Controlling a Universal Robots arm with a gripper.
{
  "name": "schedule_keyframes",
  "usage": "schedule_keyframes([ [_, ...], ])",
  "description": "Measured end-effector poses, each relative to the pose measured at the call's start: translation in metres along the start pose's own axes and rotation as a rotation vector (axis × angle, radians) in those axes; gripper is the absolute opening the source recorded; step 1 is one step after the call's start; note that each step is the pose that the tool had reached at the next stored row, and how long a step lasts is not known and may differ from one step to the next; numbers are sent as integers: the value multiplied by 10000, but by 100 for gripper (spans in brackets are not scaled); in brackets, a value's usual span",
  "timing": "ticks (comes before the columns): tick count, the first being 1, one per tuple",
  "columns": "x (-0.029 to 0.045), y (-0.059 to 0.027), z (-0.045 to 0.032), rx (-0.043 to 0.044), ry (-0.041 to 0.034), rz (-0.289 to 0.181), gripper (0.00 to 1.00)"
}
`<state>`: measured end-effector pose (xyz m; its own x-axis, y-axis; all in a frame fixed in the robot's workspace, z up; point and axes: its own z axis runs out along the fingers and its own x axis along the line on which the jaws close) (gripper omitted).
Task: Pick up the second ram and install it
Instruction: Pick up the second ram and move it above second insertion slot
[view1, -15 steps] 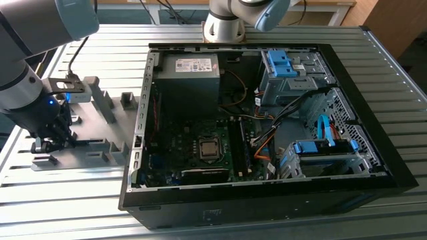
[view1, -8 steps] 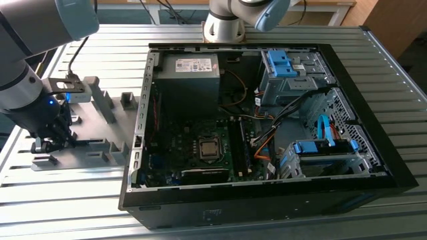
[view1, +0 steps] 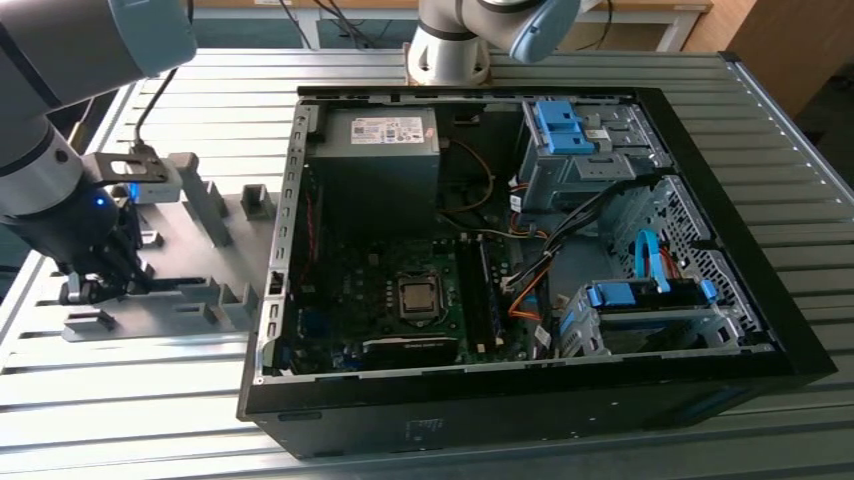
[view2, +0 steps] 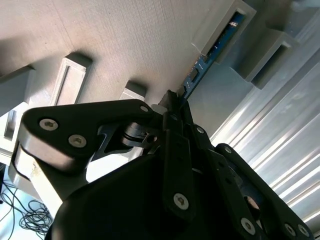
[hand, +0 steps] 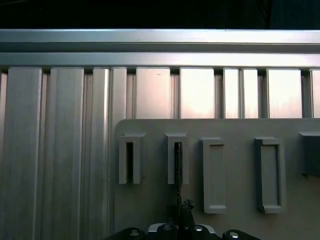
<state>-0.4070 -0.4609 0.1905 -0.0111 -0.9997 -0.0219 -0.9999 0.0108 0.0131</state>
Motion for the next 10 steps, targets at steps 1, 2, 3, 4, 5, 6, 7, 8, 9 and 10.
schedule_keyframes([
  [1, -1, 0, -17, 0, 0, 0, 14],
  [2, -1, 0, -25, 1, -1, 0, 14],
  [3, -1, 0, -27, 1, -2, 1, 14],
  [4, -1, 0, -26, 2, -2, 0, 14],
  [5, -1, 0, -29, 0, -1, 0, 14],
  [6, -1, 0, -29, 0, -1, 0, 14],
  [7, -1, 0, -29, 0, -1, 0, 14],
  [8, -1, 0, -31, -1, 0, 0, 14],
  [9, -1, 0, -34, -1, 1, 0, 14],
  [10, -1, 1, -38, -2, 1, 0, 14],
])
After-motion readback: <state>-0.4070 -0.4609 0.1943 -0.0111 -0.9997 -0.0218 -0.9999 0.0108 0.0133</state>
